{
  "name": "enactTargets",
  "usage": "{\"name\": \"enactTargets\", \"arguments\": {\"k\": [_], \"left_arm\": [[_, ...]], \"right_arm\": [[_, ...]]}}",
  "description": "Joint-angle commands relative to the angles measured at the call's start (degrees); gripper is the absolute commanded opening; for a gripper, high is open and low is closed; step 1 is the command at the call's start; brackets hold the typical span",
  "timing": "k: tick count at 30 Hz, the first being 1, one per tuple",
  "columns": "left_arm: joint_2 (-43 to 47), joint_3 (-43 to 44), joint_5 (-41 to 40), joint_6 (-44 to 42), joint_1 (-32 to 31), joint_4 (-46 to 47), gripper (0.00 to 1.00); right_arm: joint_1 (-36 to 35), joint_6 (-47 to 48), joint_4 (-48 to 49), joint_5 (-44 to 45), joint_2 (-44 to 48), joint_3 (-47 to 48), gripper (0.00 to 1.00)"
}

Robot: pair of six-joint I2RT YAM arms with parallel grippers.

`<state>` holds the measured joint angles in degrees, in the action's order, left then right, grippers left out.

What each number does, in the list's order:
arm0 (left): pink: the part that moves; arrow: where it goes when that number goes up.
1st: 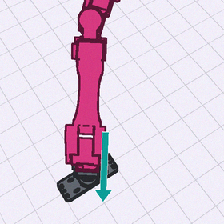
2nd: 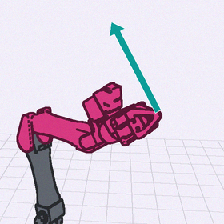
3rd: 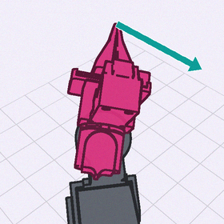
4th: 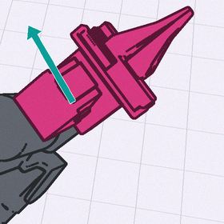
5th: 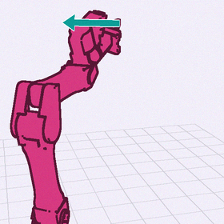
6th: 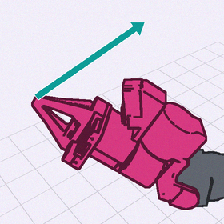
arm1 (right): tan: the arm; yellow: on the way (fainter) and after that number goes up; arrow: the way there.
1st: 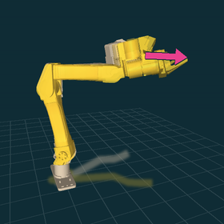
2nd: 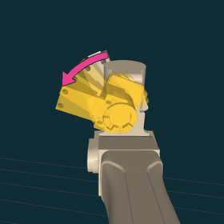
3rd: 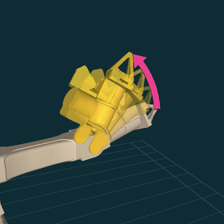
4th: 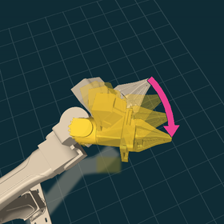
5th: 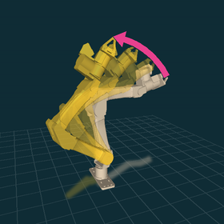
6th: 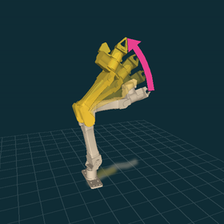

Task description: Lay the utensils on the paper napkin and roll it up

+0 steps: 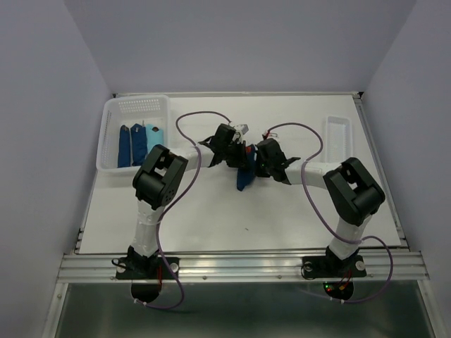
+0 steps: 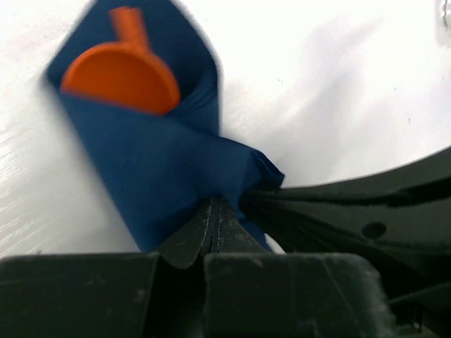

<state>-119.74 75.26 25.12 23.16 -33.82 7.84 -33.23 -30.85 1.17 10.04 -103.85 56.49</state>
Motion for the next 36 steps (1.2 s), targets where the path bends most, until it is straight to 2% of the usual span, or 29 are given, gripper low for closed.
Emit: {"name": "enactTargets", "arguments": {"k": [1, 7, 12, 16, 18, 19, 20, 23, 28, 30, 31, 34, 36], "left_arm": [[-0.8, 2.9, -2.6, -3.4, 0.2, -4.6, 0.00], [2.0, 4.2, -3.8, -4.3, 0.2, -7.2, 0.00], [7.7, 3.4, -7.0, -5.8, 0.2, -10.7, 0.11], [9.5, 2.2, -9.7, -6.5, 0.7, -12.0, 0.24], [9.5, 1.3, -10.4, -6.6, 1.1, -12.0, 0.42], [9.5, 1.0, -10.5, -6.6, 1.1, -11.8, 0.55], [9.4, 0.8, -10.4, -6.6, 1.1, -11.6, 0.72], [8.6, 0.1, -9.4, -6.3, 1.1, -11.2, 0.89], [7.0, -2.7, -8.8, -5.5, 1.0, -9.2, 0.90], [6.2, -3.3, -7.9, -5.0, 1.0, -8.4, 0.86], [5.2, -3.5, -6.2, -4.9, 1.0, -8.3, 0.80], [4.6, -4.4, -4.5, -4.3, 0.7, -5.9, 0.72], [4.5, -4.6, -3.9, -4.3, 0.5, -5.6, 0.70]], "right_arm": [[-1.5, -3.4, -2.9, -0.1, 1.7, -3.6, 0.08], [-1.5, -4.5, -3.1, 1.5, 0.8, -2.6, 0.09], [-1.5, -4.1, -3.0, 1.5, 0.0, -1.9, 0.09], [-1.5, -3.5, -3.0, 2.1, 0.4, -2.0, 0.09], [-1.5, -3.3, -3.1, 2.2, 0.7, -2.1, 0.09], [-1.5, -3.1, -3.1, 2.2, 0.7, -2.0, 0.09], [-1.5, -3.1, -3.2, 2.3, 0.7, -2.0, 0.09], [-1.5, -2.8, -3.2, 2.2, 0.8, -1.9, 0.09], [-1.5, -2.5, -3.2, 2.0, 0.6, -1.6, 0.09], [-1.5, -2.5, -3.2, 1.7, 0.1, -1.3, 0.09], [-1.5, -2.6, -3.2, 1.6, 0.0, -1.2, 0.09], [-1.5, -2.6, -3.2, 1.6, 0.0, -1.3, 0.09], [-1.5, -2.5, -3.1, 1.6, 0.0, -1.4, 0.09]]}}
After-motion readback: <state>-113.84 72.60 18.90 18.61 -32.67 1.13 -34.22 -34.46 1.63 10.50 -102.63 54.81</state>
